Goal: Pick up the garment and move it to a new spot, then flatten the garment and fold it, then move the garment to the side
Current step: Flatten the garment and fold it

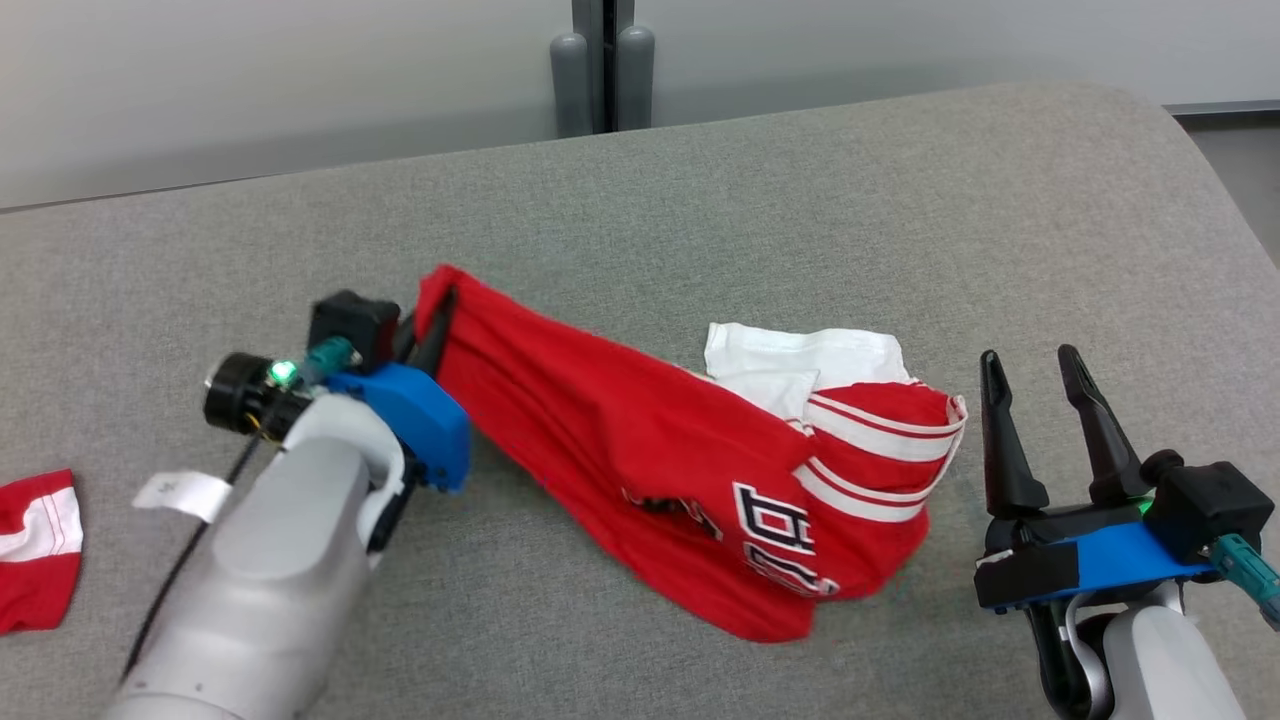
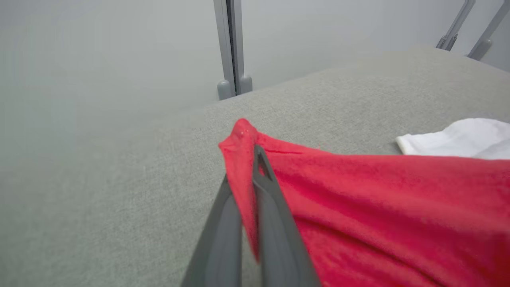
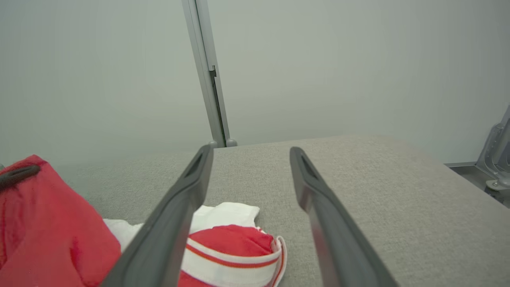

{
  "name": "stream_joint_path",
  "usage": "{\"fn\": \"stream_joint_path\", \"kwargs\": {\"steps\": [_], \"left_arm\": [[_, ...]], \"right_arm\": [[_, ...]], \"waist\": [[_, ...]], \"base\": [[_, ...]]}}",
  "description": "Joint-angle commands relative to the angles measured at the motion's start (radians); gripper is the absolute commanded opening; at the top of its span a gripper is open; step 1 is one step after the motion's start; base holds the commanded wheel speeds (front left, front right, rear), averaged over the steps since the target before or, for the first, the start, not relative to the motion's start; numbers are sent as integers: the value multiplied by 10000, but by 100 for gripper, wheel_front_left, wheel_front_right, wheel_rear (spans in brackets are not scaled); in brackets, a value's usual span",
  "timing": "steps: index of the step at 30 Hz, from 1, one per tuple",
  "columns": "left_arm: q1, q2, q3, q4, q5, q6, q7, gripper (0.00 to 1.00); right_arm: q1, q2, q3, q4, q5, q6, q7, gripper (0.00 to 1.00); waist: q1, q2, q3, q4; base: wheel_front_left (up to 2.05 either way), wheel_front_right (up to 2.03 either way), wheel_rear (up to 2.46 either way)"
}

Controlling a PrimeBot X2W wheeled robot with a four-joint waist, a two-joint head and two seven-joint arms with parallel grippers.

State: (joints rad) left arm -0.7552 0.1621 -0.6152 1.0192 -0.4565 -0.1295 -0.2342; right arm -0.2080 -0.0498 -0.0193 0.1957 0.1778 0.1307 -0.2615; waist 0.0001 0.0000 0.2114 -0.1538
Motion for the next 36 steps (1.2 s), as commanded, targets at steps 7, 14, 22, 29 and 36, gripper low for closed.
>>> {"fn": "stream_joint_path", "kwargs": {"steps": [7, 14, 22, 29, 36], "left_arm": [[-1741, 1037, 596, -470, 213, 297, -302, 0], [-1894, 1651, 1035, -1731, 532, 596, -318, 0], [452, 1409, 1079, -3552, 707, 661, -320, 0], [2735, 1071, 820, -4808, 744, 626, -321, 0], [4654, 681, 482, -5501, 630, 664, -321, 0]], "right_arm": [[-2, -12, -133, 58, 86, 1, -45, 100], [210, -13, -327, 97, 127, 1, -45, 100], [360, -12, -288, 239, 182, 1, -45, 100], [545, -10, -403, 293, 79, 1, -45, 100], [691, -13, -429, 382, 50, 1, -45, 100]], "waist": [[-1, 0, -42, -199], [-1, 0, -160, -113], [-1, 0, -559, 382], [-1, 0, -810, 922], [-1, 0, -1072, 1426]], "base": [[0, 0, 0], [0, 0, 0], [0, 0, 0], [0, 0, 0], [0, 0, 0]]}}
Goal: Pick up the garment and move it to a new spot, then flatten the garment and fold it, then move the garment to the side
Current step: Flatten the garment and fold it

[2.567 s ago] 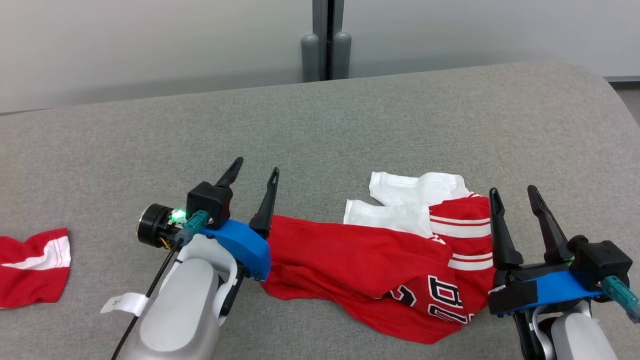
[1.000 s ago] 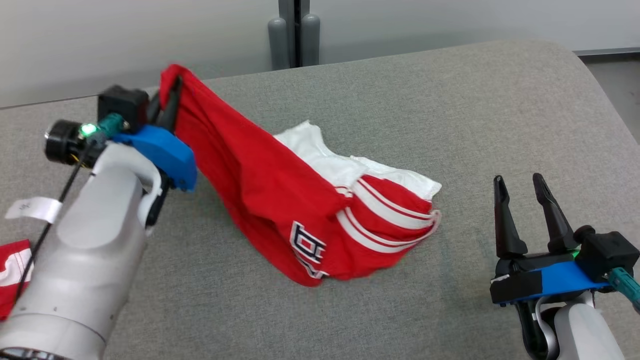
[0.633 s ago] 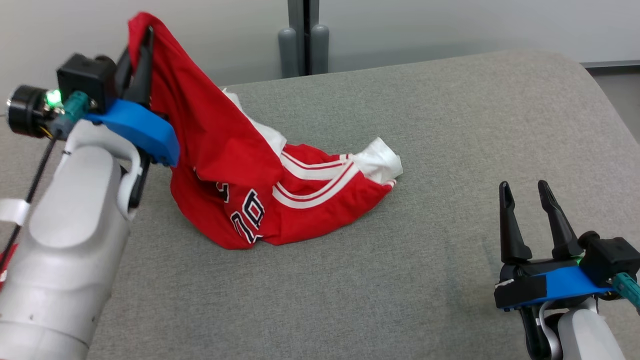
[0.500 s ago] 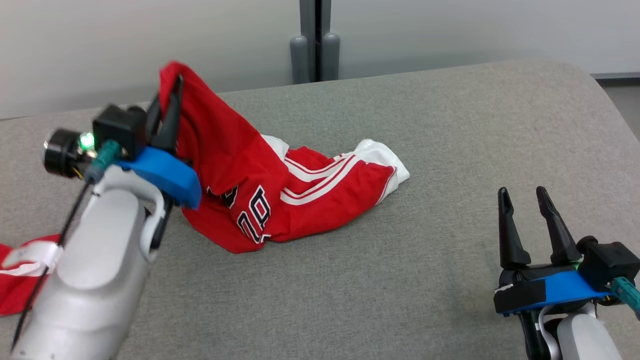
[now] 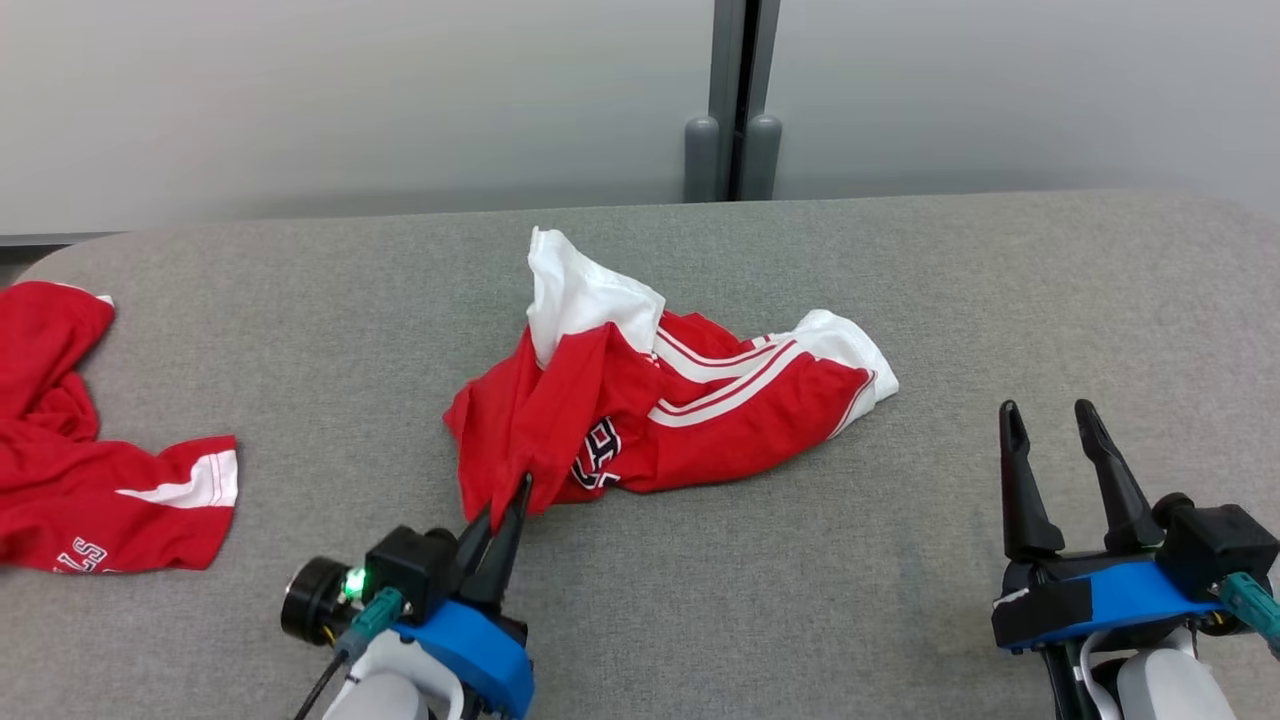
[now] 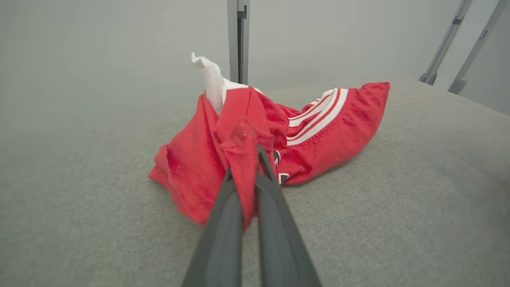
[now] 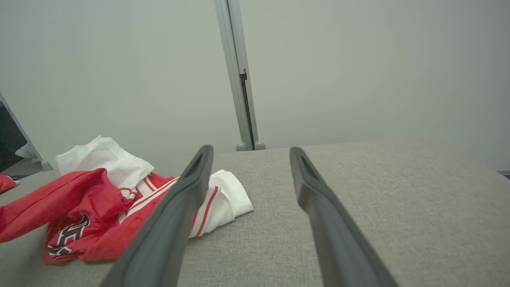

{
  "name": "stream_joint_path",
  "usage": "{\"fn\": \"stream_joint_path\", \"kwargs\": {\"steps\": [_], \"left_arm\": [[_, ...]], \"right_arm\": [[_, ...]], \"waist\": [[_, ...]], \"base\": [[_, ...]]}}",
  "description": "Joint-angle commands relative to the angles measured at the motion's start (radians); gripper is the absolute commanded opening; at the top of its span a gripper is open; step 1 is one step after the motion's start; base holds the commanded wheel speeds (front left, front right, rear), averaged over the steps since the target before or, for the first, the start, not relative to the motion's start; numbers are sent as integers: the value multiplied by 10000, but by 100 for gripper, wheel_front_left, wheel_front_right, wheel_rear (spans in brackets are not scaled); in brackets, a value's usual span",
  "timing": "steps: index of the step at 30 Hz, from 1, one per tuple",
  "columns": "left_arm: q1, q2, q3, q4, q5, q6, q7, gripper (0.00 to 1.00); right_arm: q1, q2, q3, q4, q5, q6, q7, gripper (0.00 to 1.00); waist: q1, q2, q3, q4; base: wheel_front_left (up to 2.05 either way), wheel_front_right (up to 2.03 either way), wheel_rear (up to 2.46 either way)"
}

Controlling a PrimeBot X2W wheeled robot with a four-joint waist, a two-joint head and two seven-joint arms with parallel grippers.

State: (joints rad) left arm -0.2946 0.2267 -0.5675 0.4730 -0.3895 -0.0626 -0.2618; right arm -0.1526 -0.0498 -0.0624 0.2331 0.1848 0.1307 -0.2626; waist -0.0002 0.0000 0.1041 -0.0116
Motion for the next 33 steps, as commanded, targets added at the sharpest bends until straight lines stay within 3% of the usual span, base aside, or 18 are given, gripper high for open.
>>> {"fn": "stream_joint_path", "kwargs": {"steps": [1, 12, 13, 14, 15, 22, 33], "left_arm": [[270, 5, -41, -48, -70, -2, -45, 0], [1946, 171, -54, 125, -481, 220, -42, 0], [2008, 197, -42, 90, -500, 249, -43, 20], [2032, 200, 8, 16, -508, 313, -43, 52], [2010, 203, 65, -83, -486, 374, -45, 100], [1923, 112, 731, -1680, 34, 609, -44, 100], [2001, 24, 2935, -3029, 754, 942, -45, 100]], "right_arm": [[145, -15, 11, 32, -22, 1, -32, 100], [378, -15, -50, 192, 22, 1, -32, 100], [381, -15, -48, 196, 25, 1, -34, 100], [384, -16, -60, 198, 25, 1, -32, 100], [381, -15, -72, 203, 22, 1, -34, 100], [408, -16, -7, 244, 9, 1, -32, 100], [392, -15, 5, 257, -2, 1, -34, 100]], "waist": [[2, 0, -38, 43], [2, 0, -386, 383], [2, 0, -400, 403], [2, 0, -414, 426], [2, 0, -430, 452], [2, 0, -558, 489], [2, 0, -610, 72]], "base": [[0, 0, 0], [0, 0, 0], [0, 0, 0], [0, 0, 0], [0, 0, 0], [0, 0, 0], [0, 0, 0]]}}
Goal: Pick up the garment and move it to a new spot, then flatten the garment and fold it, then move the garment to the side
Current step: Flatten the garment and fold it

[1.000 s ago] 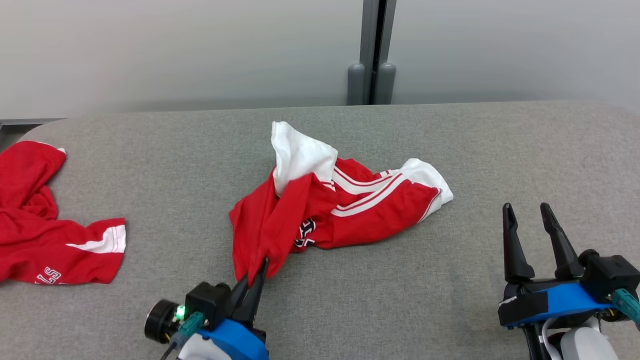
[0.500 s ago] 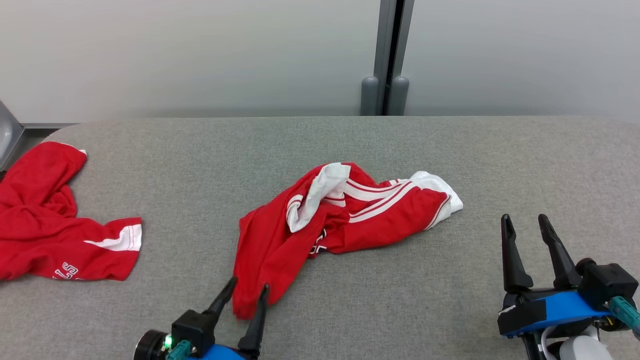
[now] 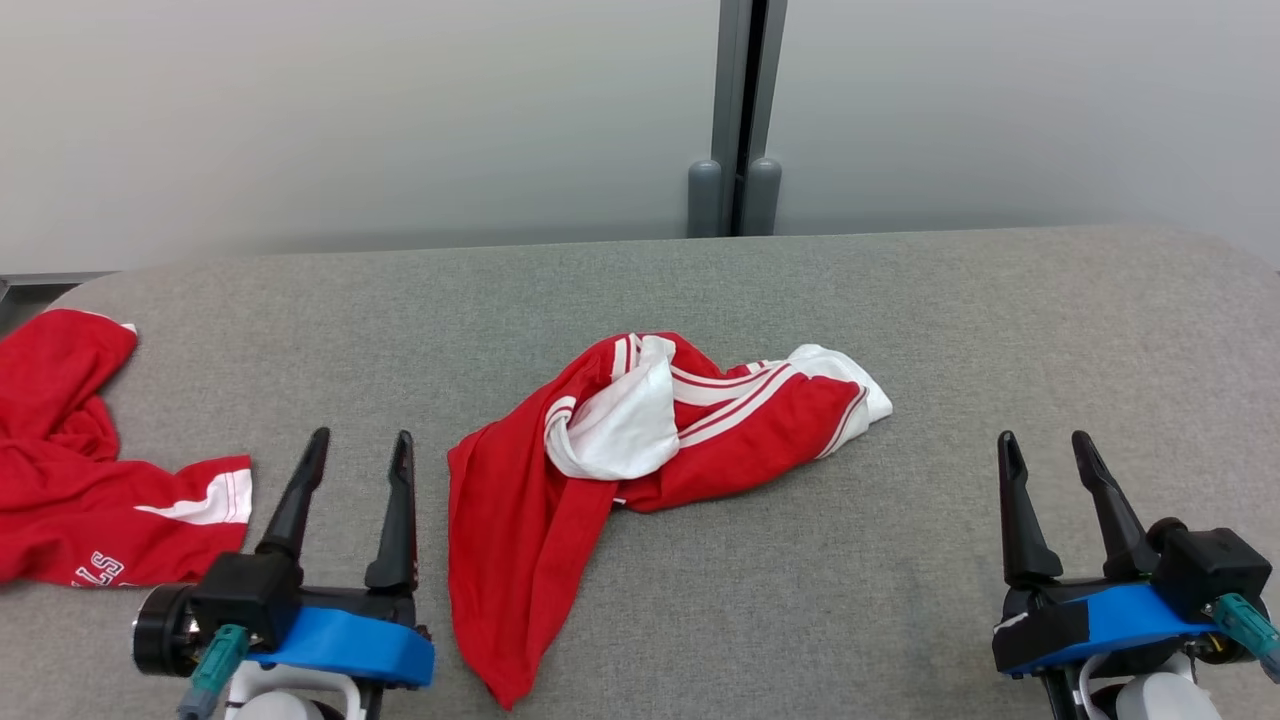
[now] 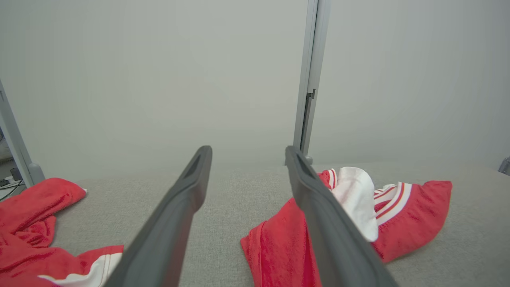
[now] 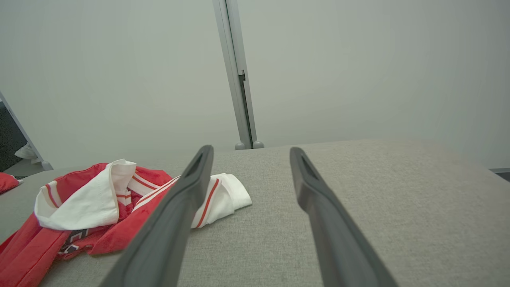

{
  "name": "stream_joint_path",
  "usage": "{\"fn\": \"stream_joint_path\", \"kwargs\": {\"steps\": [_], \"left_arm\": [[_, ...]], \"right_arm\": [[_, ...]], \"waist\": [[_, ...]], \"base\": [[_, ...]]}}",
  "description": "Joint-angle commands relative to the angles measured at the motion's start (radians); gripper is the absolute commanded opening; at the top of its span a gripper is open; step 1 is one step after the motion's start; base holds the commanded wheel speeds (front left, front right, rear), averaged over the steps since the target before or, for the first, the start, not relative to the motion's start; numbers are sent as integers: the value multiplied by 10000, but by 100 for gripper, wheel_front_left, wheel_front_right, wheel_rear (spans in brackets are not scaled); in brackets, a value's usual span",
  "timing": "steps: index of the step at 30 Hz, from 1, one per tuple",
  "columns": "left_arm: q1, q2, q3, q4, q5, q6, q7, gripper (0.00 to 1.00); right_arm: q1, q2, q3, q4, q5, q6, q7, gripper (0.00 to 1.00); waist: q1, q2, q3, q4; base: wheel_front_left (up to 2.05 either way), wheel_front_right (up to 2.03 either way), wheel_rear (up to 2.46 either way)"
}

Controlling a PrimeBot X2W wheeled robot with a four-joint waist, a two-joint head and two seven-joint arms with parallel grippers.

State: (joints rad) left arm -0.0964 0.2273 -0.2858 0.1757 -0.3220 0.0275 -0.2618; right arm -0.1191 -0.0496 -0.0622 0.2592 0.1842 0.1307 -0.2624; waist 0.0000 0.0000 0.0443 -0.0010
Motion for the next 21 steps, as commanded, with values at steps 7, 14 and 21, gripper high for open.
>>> {"fn": "stream_joint_path", "kwargs": {"steps": [7, 14, 21], "left_arm": [[109, -118, 1399, 220, 326, -66, -46, 100], [186, -426, 2137, 557, 704, -384, -46, 100], [-53, -825, 2342, 696, 1122, -757, -46, 100]], "right_arm": [[89, -18, -62, 90, -11, 1, -36, 100], [123, -17, 22, 283, -75, 1, -34, 100], [-813, -19, 1358, 717, -396, 1, -36, 100]], "waist": [[0, 0, 38, -204], [0, 0, -19, -127], [0, 0, 35, 342]], "base": [[0, 0, 0], [0, 0, 0], [0, 0, 0]]}}
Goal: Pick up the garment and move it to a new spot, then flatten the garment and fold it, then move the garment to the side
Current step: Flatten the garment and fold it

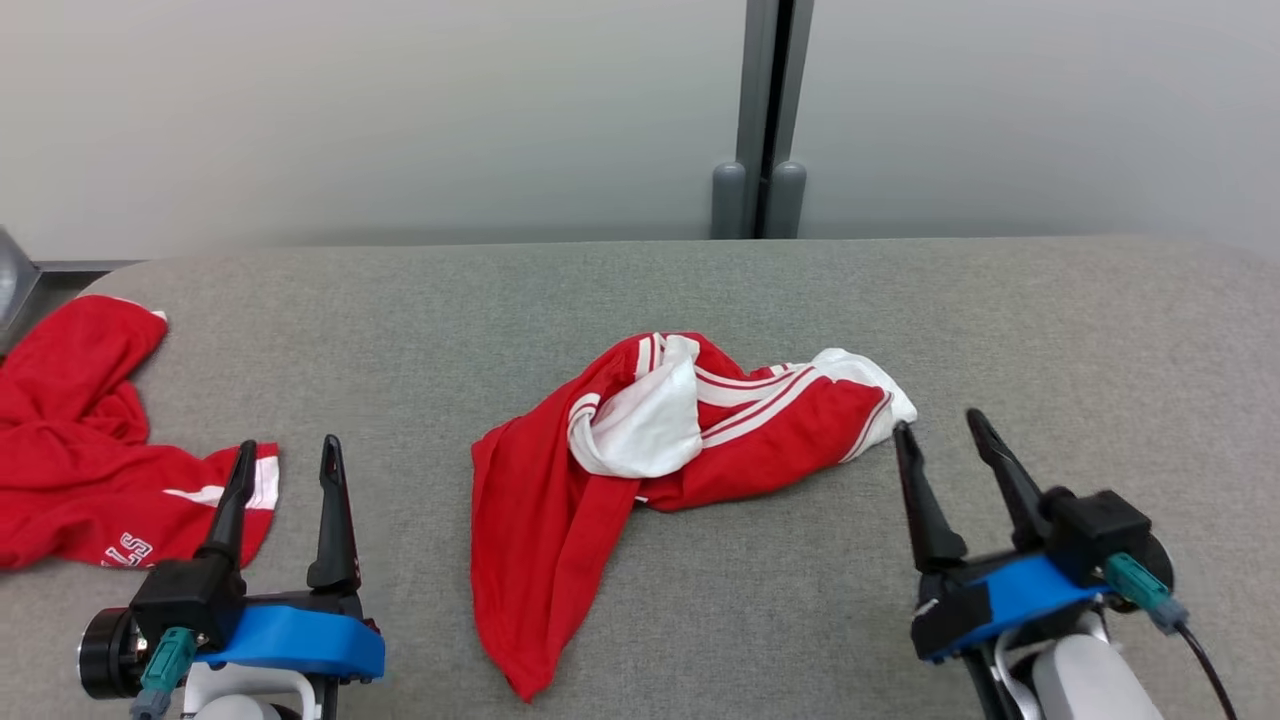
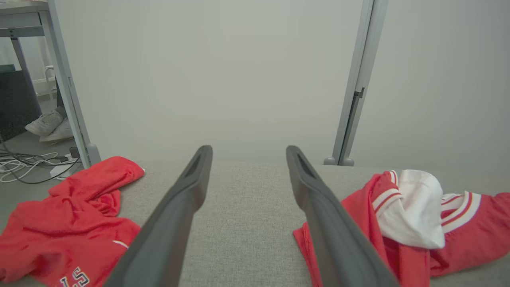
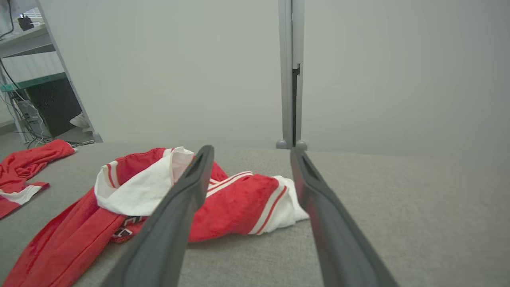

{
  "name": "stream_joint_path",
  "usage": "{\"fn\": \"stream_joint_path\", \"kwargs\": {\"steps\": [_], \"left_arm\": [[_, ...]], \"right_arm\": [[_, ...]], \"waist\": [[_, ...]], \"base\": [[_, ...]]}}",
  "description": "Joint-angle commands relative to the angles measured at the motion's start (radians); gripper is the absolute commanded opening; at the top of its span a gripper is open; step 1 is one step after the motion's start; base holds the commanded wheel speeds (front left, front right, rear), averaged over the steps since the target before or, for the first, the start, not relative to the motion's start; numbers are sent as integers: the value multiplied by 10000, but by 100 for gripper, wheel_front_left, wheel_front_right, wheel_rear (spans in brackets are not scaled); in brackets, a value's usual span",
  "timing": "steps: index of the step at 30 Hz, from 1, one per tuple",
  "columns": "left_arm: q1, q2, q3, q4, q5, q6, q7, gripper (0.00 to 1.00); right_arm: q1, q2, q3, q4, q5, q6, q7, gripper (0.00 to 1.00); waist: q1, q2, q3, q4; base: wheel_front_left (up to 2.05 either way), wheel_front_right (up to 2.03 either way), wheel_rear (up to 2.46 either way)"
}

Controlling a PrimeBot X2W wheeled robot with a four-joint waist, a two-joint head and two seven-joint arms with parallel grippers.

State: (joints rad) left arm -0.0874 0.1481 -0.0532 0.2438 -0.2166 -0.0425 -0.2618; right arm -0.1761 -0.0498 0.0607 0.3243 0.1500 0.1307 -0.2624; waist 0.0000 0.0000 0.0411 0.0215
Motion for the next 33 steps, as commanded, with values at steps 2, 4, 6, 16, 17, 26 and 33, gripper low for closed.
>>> {"fn": "stream_joint_path", "kwargs": {"steps": [2, 4, 6, 16, 17, 26, 33], "left_arm": [[-212, -137, 71, 51, 161, -169, -46, 100], [-284, -210, 111, 73, 245, -267, -45, 100], [-393, -287, 125, 97, 330, -352, -46, 100], [-841, -669, 104, 119, 529, -594, -45, 100], [-879, -704, 95, 105, 547, -618, -46, 100], [-1205, -892, -51, 149, 591, -745, -46, 100], [-1311, -964, -71, 203, 601, -792, -46, 100]], "right_arm": [[-679, -17, 663, 370, -104, 1, -31, 100], [-1250, -21, 1132, 759, -99, 1, 16, 100], [-1840, -20, 1500, 1200, -94, 1, 61, 100], [-3994, -53, 2347, 3887, 117, 1, 179, 100], [-4156, -70, 2354, 4229, 138, 1, 171, 100], [-5157, -113, 2632, 6587, 457, 1, 28, 100], [-5427, -57, 3034, 6947, 1059, 1, -41, 0]], "waist": [[0, 0, 125, 299], [0, 0, 217, 492], [0, 0, 327, 716], [0, 0, 938, 1706], [0, 0, 1006, 1802], [0, 0, 1463, 2384], [0, 0, 1529, 2449]], "base": [[0, 0, 0], [0, 0, 0], [0, 0, 0], [0, 0, 0], [0, 0, 0], [0, 0, 0], [0, 0, 0]]}}
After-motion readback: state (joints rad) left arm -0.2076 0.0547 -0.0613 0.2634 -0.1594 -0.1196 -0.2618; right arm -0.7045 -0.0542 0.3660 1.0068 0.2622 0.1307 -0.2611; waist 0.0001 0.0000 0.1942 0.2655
